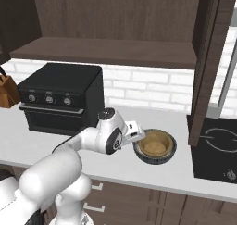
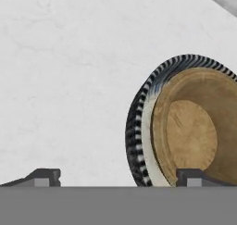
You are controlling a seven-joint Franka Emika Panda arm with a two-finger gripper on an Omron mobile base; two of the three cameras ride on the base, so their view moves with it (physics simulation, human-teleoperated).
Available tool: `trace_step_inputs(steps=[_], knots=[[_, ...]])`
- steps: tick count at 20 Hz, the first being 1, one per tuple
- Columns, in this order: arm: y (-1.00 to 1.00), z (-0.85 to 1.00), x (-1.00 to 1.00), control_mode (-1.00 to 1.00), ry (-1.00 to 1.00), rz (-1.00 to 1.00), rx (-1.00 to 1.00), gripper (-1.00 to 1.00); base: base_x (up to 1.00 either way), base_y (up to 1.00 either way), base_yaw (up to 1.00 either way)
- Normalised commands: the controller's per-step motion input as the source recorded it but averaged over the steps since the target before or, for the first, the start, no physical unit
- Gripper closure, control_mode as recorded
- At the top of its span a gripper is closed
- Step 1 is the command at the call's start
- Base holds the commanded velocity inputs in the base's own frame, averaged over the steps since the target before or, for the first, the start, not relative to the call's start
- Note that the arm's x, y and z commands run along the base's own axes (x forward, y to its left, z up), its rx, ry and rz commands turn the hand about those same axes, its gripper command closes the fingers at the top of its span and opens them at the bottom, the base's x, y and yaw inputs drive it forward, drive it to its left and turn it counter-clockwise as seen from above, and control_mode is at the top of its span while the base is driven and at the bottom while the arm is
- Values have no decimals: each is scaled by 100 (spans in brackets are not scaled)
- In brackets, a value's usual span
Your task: Pick up the bowls on the counter and stack them on top of one another in the open cabinet. Place the smaller bowl on top of the larger bowl.
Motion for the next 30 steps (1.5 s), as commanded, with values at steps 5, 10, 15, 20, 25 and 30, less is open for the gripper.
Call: trace_step_inputs(steps=[5,10,15,20,25,30], knots=[[-28,-3,35,-100,19,0,0,-100,0,0,0],[-17,-13,23,-100,13,0,0,-100,0,0,0],[-26,-30,2,-100,3,0,0,-100,0,0,0],[-15,-38,0,-100,0,0,-2,100,0,0,0],[0,-40,0,-100,1,0,-4,100,0,0,0],[0,0,-2,-100,0,0,0,100,0,0,0]])
